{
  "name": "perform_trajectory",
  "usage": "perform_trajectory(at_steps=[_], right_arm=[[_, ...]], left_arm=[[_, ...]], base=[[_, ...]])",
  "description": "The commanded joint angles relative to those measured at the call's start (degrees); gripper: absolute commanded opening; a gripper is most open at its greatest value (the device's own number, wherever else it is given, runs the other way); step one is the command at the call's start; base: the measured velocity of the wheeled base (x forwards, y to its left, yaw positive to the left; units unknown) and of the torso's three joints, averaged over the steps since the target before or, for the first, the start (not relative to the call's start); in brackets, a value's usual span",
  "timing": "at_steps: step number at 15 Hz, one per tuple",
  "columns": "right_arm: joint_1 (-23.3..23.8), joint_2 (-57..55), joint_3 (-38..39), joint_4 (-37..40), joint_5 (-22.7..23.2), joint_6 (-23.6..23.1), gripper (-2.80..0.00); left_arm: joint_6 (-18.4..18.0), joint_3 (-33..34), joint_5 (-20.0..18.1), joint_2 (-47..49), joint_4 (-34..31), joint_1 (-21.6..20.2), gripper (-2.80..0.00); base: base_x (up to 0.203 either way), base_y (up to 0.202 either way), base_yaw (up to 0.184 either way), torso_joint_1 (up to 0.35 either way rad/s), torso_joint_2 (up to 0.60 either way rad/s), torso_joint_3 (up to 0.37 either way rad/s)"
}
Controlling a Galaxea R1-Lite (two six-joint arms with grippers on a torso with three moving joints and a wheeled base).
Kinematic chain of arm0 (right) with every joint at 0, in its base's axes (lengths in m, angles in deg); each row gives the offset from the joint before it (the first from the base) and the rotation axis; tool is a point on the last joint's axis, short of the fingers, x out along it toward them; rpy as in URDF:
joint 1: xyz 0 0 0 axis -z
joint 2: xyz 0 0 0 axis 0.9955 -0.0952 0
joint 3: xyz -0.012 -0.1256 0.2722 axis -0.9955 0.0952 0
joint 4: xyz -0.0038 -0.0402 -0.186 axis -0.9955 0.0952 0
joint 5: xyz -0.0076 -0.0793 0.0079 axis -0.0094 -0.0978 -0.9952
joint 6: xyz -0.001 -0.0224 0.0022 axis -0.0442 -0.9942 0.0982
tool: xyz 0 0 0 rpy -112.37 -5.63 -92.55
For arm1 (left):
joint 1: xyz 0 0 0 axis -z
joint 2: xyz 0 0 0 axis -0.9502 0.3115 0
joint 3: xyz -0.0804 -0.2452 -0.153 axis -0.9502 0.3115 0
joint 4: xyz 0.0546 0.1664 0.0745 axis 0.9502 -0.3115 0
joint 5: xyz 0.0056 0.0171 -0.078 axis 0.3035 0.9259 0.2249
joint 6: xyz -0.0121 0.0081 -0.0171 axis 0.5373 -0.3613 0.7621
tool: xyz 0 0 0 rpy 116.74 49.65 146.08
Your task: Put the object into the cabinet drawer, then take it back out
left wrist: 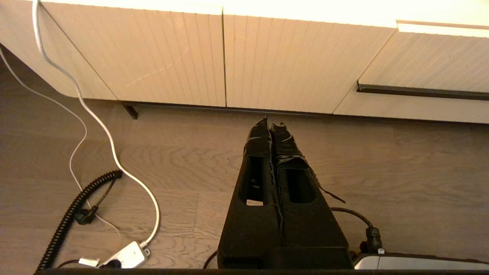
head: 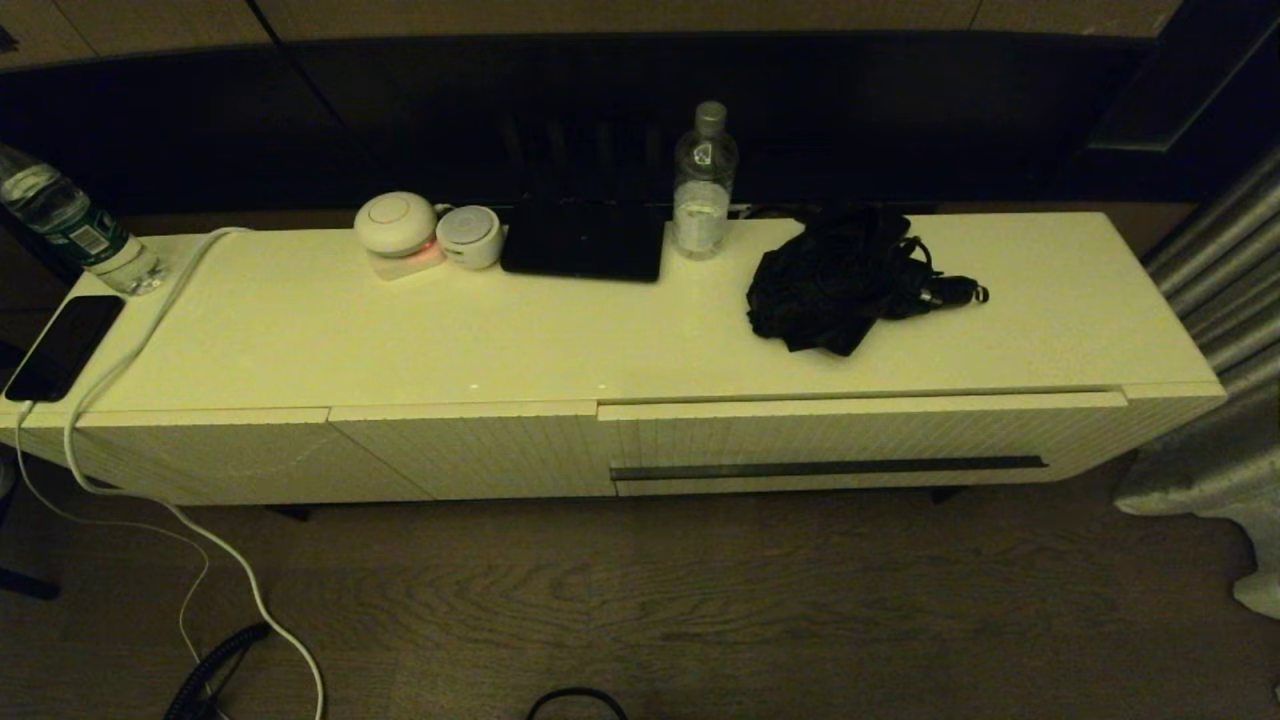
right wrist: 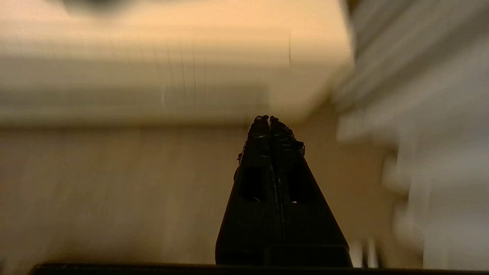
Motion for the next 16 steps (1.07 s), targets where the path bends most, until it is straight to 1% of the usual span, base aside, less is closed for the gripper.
perform_trajectory(at_steps=[1,2,3,4,5,6,7,9,11,12,14,15,16], right_arm=[[2.4,8.7,-0.8,15.5,0.9,8.0,-2.80],[3.3,9.2,-1.0,16.2,1.0,11.2,-2.80],[4.7,9.3,-0.9,17.9,1.6,10.4,-2.80],[5.6,10.1,-0.7,19.1,3.3,8.4,-2.80],[6.9,12.0,-0.8,20.7,6.6,7.4,-2.80],[7.6,12.9,-1.2,23.4,8.7,6.8,-2.80],[7.4,14.5,-0.9,24.4,9.0,6.5,-2.80],[6.7,19.4,2.6,25.0,9.7,5.5,-2.80],[6.5,23.9,6.5,24.9,11.8,1.1,-2.80],[6.5,24.4,8.3,22.9,12.7,0.1,-2.80],[6.5,24.6,13.1,15.9,13.2,4.2,-2.80],[6.4,24.6,15.9,9.3,13.7,4.4,-2.80],[6.4,24.6,18.9,2.6,14.6,3.3,-2.80]], left_arm=[[0.0,0.0,0.0,-0.1,0.0,0.0,-2.80],[0.0,0.0,0.0,-0.1,0.0,0.0,-2.80],[0.0,0.0,0.0,-0.1,0.0,0.0,-2.80],[0.0,0.0,0.0,-0.1,0.0,0.0,-2.80],[0.0,0.0,0.0,-0.1,0.0,0.0,-2.80],[0.0,0.0,0.0,-0.1,0.0,0.0,-2.80],[0.0,0.0,0.0,-0.1,0.0,0.0,-2.80],[0.0,0.0,0.0,-0.1,0.0,0.0,-2.80],[0.0,0.0,0.0,-0.1,0.0,0.0,-2.80],[0.0,0.0,0.0,-0.1,0.0,0.0,-2.80],[0.0,0.0,0.0,-0.1,0.0,0.0,-2.80],[0.0,0.0,0.0,-0.1,0.0,0.0,-2.80],[0.0,0.0,0.0,-0.1,0.0,0.0,-2.80]], base=[[0.000,0.000,0.000,0.000,0.00,0.000],[0.000,0.000,0.000,0.000,0.00,0.000],[0.000,0.000,0.000,0.000,0.00,0.000],[0.000,0.000,0.000,0.000,0.00,0.000],[0.000,0.000,0.000,0.000,0.00,0.000],[0.000,0.000,0.000,0.000,0.00,0.000],[0.000,0.000,0.000,0.000,0.00,0.000],[0.000,0.000,0.000,0.000,0.00,0.000],[0.000,0.000,0.000,0.000,0.00,0.000],[0.000,0.000,0.000,0.000,0.00,0.000],[0.000,0.000,0.000,0.000,0.00,0.000],[0.000,0.000,0.000,0.000,0.00,0.000],[0.000,0.000,0.000,0.000,0.00,0.000]])
